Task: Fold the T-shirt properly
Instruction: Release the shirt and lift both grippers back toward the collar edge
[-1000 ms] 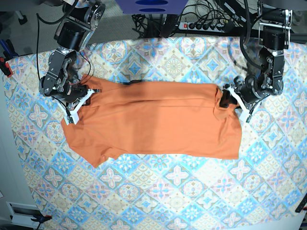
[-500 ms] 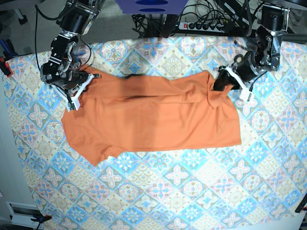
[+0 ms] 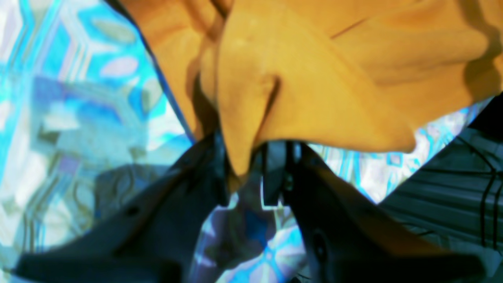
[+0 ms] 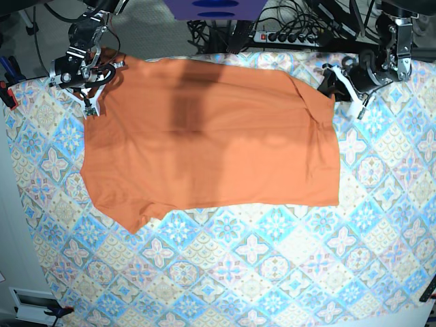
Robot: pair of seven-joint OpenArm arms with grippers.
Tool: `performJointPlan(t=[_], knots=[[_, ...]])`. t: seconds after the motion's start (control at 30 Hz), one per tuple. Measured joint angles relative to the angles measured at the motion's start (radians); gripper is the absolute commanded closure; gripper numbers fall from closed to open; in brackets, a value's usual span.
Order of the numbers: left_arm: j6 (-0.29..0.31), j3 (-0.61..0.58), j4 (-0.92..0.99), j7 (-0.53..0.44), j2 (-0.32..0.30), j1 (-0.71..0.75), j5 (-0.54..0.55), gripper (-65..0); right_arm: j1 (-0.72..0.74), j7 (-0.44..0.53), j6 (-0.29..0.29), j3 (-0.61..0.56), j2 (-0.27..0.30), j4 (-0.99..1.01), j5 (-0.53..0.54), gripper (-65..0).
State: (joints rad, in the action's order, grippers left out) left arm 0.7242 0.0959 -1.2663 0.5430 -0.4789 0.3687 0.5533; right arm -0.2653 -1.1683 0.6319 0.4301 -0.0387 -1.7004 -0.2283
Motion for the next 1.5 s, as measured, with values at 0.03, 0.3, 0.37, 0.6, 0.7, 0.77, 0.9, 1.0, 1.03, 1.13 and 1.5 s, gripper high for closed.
performJointPlan(t=[0.03,0.3,0.37,0.6,0.7,0.77,0.9,1.0,1.03,1.13,1.5], knots=[[0.003,0.000,0.000,0.005,0.000,-0.001,-0.001,-11.4,0.005,0.002,0.000,0.000,0.000,-0.002,-0.001,-0.7],[0.006,0.005,-0.001,0.011,0.000,-0.003,-0.003,-11.4,0.010,0.003,0.000,0.000,0.000,-0.014,-0.001,-0.7],[0.006,0.005,-0.001,0.010,0.000,-0.003,-0.003,-11.4,0.011,0.009,0.000,-0.005,0.000,-0.014,0.000,-0.7],[0.008,0.012,-0.001,0.012,0.000,-0.001,-0.003,-11.4,0.041,-0.021,0.000,-0.002,0.000,-0.053,0.000,-0.7],[0.014,0.055,-0.001,0.028,0.012,0.006,-0.004,-11.4,0.032,0.023,0.000,-0.002,-0.003,-0.085,0.000,-0.7],[0.014,0.078,0.001,0.035,0.013,0.011,-0.006,-11.4,0.014,0.040,0.000,-0.002,-0.003,-0.109,-0.002,-0.7],[0.018,0.113,0.001,0.091,0.013,0.004,-0.006,-11.4,0.016,0.040,0.000,-0.006,-0.002,-0.130,-0.003,-0.7],[0.018,0.120,0.003,0.124,0.010,-0.019,-0.012,-11.4,0.031,0.040,0.000,-0.007,-0.003,-0.130,0.000,-0.7],[0.018,0.120,0.003,0.137,0.008,-0.026,-0.013,-11.4,0.034,0.041,0.000,-0.007,-0.003,-0.130,0.000,-0.7],[0.018,0.132,0.003,0.168,0.010,-0.037,-0.015,-11.4,0.035,0.043,0.000,-0.007,-0.003,-0.130,0.000,-0.7],[0.010,0.137,0.004,0.179,0.010,-0.058,-0.030,-11.6,0.038,0.079,0.000,-0.010,-0.006,-0.182,-0.001,-0.7]])
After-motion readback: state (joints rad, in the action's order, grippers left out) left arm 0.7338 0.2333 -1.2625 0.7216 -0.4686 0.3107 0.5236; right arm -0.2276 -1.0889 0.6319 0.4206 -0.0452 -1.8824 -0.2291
